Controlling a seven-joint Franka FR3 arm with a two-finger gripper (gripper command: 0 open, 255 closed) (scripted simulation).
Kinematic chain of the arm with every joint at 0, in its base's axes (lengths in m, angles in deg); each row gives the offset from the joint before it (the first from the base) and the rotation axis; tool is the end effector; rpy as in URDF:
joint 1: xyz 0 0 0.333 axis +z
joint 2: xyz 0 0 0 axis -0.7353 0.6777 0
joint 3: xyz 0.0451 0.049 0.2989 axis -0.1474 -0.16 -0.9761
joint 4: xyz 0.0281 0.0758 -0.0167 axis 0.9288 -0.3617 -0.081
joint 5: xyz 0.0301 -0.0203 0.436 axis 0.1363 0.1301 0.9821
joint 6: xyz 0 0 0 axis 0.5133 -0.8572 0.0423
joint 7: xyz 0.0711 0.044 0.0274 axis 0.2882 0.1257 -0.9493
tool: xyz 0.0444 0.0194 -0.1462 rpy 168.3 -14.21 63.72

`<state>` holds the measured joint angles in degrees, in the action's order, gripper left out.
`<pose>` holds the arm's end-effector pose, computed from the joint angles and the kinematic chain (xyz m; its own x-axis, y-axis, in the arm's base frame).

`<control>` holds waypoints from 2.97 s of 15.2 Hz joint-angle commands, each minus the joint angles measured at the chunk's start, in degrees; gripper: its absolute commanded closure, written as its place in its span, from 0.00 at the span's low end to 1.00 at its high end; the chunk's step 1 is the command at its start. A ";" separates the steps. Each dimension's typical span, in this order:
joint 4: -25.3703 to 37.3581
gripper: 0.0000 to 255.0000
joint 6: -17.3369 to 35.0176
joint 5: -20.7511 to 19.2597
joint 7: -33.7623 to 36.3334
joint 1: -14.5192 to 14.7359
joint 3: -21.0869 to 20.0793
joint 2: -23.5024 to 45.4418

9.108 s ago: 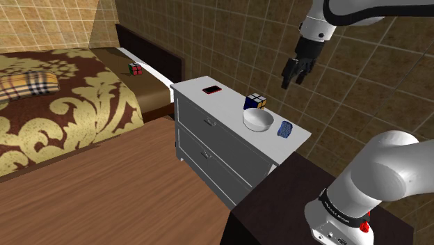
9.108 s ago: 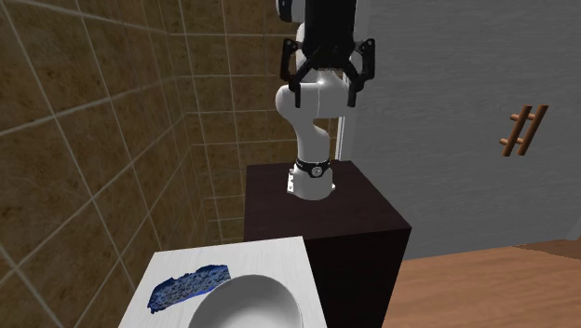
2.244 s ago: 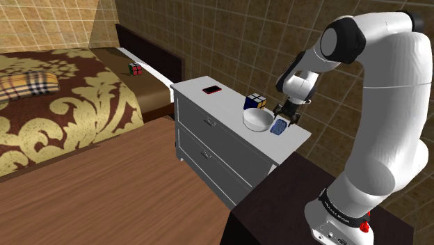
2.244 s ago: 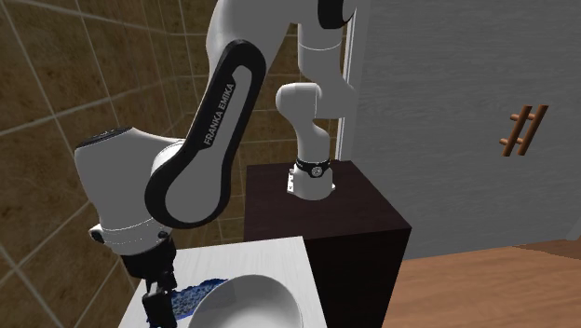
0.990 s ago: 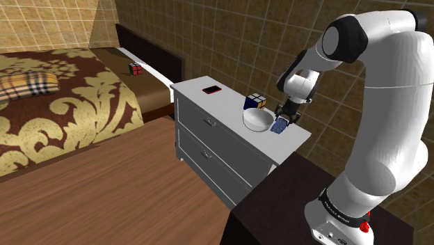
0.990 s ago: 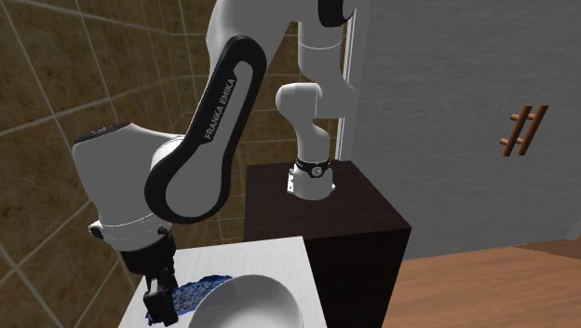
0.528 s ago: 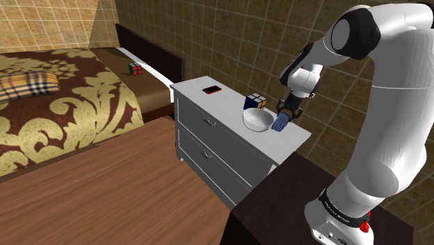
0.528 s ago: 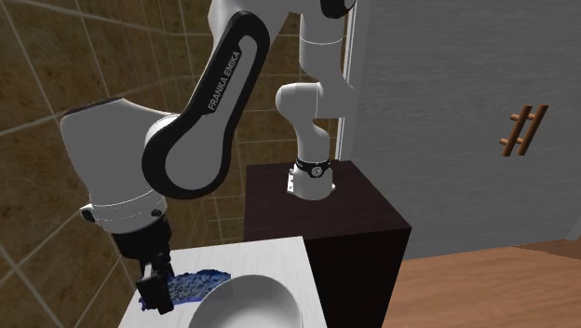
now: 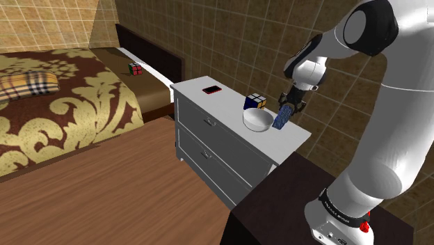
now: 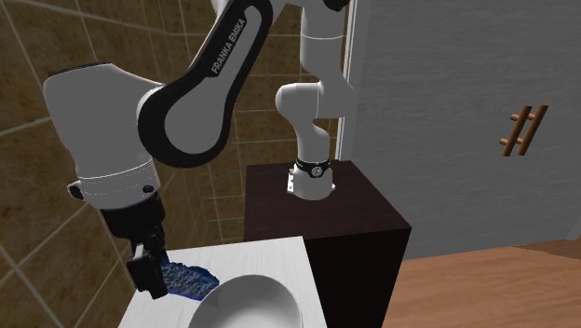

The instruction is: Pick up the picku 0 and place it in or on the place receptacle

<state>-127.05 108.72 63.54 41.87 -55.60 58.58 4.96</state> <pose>0.4143 -0.4104 0.1821 0.2868 -0.9571 -0.0413 -0.9541 -0.2814 -0.1026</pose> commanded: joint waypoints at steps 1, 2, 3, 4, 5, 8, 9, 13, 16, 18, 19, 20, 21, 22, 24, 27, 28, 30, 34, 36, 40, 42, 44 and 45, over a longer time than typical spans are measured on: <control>0.03 1.00 -1.10 -1.55 1.02 0.52 0.82 -1.44; 0.12 1.00 -1.64 -2.26 1.54 0.77 1.15 -2.08; 0.23 1.00 -2.19 -2.96 2.07 1.02 1.46 -2.72; 0.34 1.00 -2.74 -3.65 2.59 1.25 1.76 -3.35; 0.48 1.00 -3.30 -4.34 3.11 1.47 2.05 -3.98; 0.96 1.00 -5.02 -6.35 4.63 2.08 2.81 -5.82; 1.15 1.00 -5.60 -7.00 5.12 2.26 3.02 -6.42; 0.79 1.00 -5.14 -7.93 9.85 5.16 1.73 -7.24; 1.01 1.00 -4.81 -8.40 14.29 7.81 0.26 -7.41; 1.50 1.00 -4.73 -8.55 17.12 9.46 -0.78 -7.22; 1.85 1.00 -4.73 -8.57 18.49 10.26 -1.30 -7.05; 2.26 1.00 -4.75 -8.58 19.85 11.04 -1.83 -6.81; 2.68 1.00 -4.80 -8.55 21.03 11.72 -2.30 -6.56; 2.48 1.00 -4.18 -7.99 20.60 11.61 -2.45 -6.01; 2.10 1.00 -2.98 -6.85 19.72 11.32 -2.82 -4.89; 1.64 1.00 -1.22 -5.05 18.36 10.83 -3.48 -3.14; 1.51 1.00 -0.64 -4.44 17.89 10.64 -3.73 -2.55; 1.30 1.00 0.49 -3.19 16.95 10.25 -4.26 -1.34; 1.05 1.00 2.67 -0.63 15.02 9.35 -5.49 1.15; 1.01 1.00 3.51 0.39 14.25 8.94 -6.04 2.15; 1.01 1.00 3.51 0.39 14.25 8.94 -6.04 2.15; 1.01 1.00 3.51 0.39 14.25 8.94 -6.04 2.15; 1.01 0.00 3.51 0.39 14.25 8.94 -6.04 2.15; 1.01 0.00 3.51 0.39 14.25 8.94 -6.04 2.15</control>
<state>-126.04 112.23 63.92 56.13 -46.67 52.54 7.11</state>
